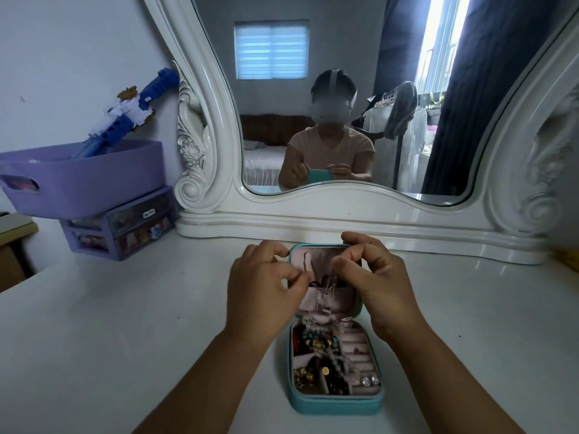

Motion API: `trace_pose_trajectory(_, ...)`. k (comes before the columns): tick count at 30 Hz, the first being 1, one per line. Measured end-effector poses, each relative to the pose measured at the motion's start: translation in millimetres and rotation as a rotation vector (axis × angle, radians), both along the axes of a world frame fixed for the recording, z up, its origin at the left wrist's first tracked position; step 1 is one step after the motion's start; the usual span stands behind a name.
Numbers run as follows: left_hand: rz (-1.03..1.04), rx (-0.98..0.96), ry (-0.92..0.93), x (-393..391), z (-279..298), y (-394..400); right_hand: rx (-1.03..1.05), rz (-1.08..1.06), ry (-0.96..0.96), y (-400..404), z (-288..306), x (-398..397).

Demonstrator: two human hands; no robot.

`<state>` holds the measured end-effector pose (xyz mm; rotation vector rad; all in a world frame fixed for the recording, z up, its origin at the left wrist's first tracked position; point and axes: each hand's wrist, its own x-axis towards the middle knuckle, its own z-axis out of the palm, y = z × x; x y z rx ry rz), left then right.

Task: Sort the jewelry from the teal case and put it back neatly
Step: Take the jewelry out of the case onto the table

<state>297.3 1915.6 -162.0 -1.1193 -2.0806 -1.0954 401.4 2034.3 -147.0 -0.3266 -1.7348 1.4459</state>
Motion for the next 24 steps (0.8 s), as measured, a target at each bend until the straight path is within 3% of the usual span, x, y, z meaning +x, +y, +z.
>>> trace_pose_trajectory(15, 0.336, -0.232, 0.013, 24.7, -2.9, 22.2, -0.153, 0.154, 0.084, 3.7, -7.2, -1.2)
trace_pose_trajectory(20, 0.336, -0.173, -0.005, 22.7, -2.8, 24.6, -0.149, 0.158, 0.067, 4.1, -6.9, -0.9)
trace_pose_trajectory(24, 0.28, -0.078, 0.156, 16.7, -0.8, 23.6, -0.105, 0.154, 0.055, 3.0, -6.7, -0.1)
